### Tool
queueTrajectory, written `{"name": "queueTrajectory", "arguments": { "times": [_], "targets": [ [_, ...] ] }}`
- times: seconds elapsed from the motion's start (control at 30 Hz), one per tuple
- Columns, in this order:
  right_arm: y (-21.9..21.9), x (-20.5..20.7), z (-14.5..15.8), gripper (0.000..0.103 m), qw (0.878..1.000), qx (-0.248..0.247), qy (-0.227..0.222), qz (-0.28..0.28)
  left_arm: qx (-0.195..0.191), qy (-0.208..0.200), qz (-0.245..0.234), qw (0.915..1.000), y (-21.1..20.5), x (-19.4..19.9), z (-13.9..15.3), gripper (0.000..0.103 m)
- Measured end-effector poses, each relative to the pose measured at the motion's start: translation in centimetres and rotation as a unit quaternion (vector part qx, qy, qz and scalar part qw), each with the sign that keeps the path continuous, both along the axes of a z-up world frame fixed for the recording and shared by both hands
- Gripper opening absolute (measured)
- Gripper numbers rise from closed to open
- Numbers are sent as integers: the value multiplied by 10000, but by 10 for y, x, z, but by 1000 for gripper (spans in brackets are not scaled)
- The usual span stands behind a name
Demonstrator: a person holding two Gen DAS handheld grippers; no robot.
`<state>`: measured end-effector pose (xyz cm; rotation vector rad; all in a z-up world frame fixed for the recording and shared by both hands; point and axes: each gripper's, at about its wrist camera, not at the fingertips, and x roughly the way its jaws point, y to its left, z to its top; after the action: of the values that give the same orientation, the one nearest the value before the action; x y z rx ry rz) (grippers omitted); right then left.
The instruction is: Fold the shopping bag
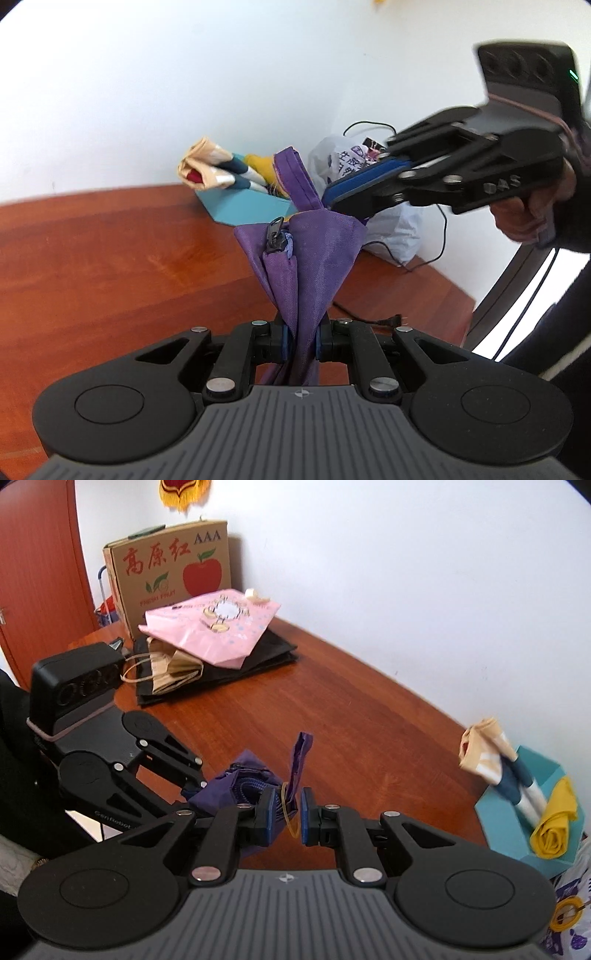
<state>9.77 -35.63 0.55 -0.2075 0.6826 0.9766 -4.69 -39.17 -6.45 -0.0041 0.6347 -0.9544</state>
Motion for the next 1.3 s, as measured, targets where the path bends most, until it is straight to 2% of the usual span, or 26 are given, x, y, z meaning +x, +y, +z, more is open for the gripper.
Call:
{"name": "queueTrajectory", "arguments": {
  "times": [0.2,0.3,0.43,0.53,0.67,0.87,1.03,1.2,1.3],
  "targets": [
    [1,3,-4,9,9997,33,222,13,361,-746,201,9964,-7,-16,-2,14],
    [2,3,-4,1,9996,93,281,-12,460,-1065,327,9927,-10,-21,-3,14],
    [2,2,2,0,9993,199,255,-162,607,-1717,608,9814,-15,-29,-2,13],
    [1,4,11,0,9983,377,339,-296,625,-1964,814,9751,-19,-30,-3,13],
    [-1,11,16,0,9965,560,477,-396,658,-2107,932,9709,-21,-29,-7,14],
    [-3,27,22,0,9899,986,931,-418,555,-2392,1146,9626,-17,-31,-6,14],
    [-3,36,30,0,9855,1263,1043,-440,555,-2538,1286,9571,-16,-32,-4,14],
    [1,45,29,0,9833,1265,1258,-353,677,-2684,1224,9531,-20,-27,-2,14],
    [7,46,30,0,9841,1258,1212,-334,771,-2692,1086,9538,-23,-24,-2,14]
  ]
}}
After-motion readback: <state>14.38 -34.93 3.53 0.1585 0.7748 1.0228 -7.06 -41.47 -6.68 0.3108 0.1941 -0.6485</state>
